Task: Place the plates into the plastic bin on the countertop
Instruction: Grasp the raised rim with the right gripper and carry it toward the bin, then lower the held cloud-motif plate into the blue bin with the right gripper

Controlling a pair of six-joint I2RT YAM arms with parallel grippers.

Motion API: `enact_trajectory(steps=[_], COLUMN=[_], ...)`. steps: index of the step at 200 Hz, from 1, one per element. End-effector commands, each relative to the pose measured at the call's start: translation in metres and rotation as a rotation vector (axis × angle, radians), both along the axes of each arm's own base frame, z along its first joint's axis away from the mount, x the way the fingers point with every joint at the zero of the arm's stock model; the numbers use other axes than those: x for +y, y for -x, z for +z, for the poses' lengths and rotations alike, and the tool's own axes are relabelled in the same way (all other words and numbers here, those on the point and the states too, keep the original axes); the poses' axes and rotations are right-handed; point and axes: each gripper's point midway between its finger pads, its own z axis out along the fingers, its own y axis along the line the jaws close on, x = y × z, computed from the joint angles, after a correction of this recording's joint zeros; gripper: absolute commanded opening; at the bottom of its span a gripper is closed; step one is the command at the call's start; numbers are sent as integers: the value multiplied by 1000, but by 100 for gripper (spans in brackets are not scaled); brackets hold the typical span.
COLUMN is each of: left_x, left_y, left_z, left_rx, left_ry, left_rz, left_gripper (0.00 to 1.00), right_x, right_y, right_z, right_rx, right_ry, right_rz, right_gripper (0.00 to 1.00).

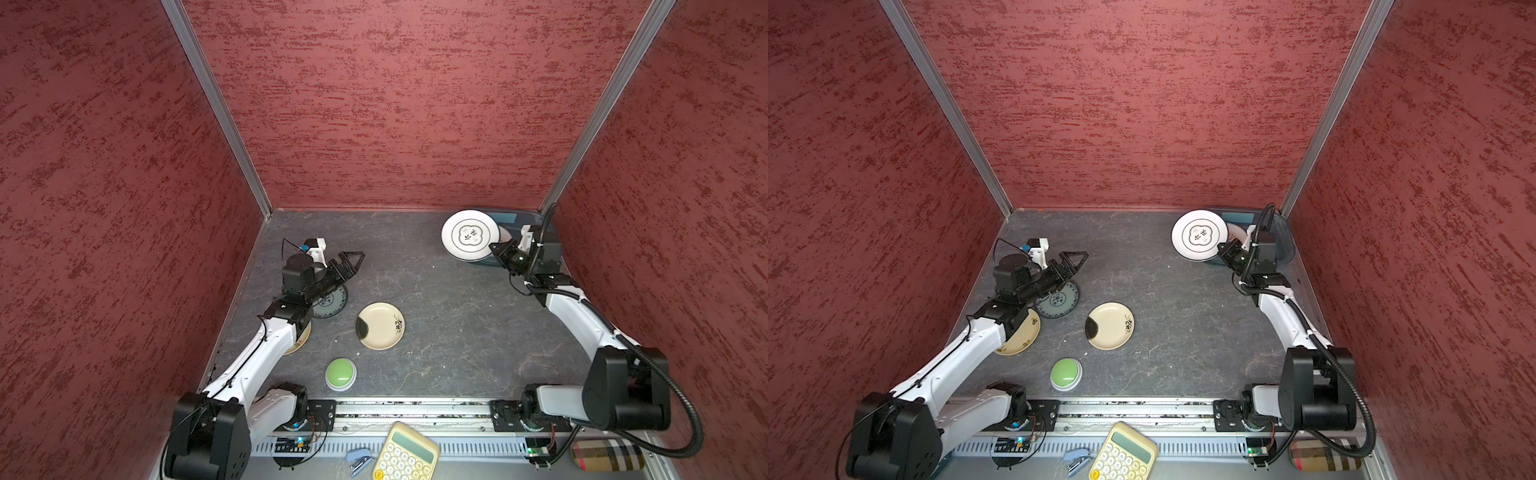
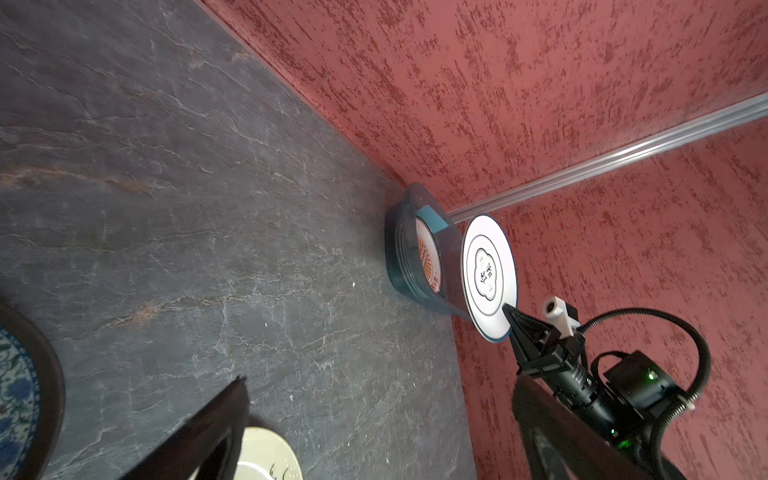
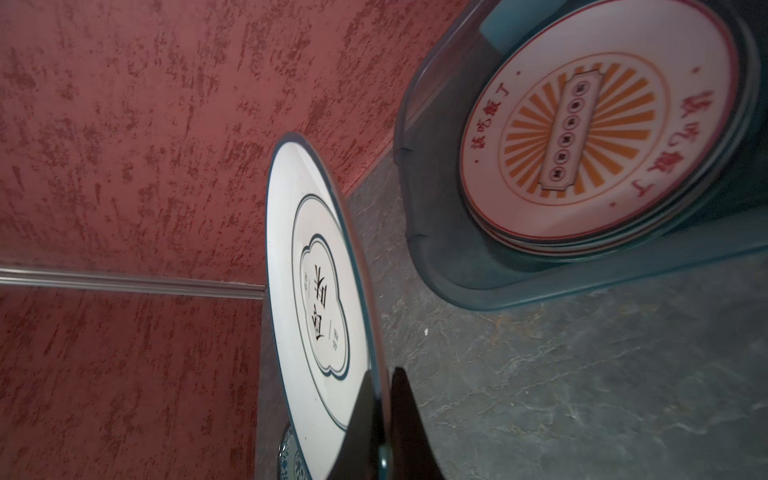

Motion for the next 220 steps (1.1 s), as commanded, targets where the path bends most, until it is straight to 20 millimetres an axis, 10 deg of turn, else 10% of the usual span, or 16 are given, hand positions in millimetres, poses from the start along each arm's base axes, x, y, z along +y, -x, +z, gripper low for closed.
enact_trajectory(steps=[1,72,220], left_x=[-4,14,26], left_y=[8,12,8], left_z=[14,-10,-29], left_rx=[-72,-43,22], left_ry=[-39,-86,-70], left_rz=[-53,15,48], left_gripper=[99,99,100], right_x=[-21,-65,-100], right_y=[-3,-19,-74], right_z=[22,41,-22], right_rx=[-29,-53,84], right_ry=[20,36,94], right_rz=[-53,-168,-265], right_gripper=[0,0,0])
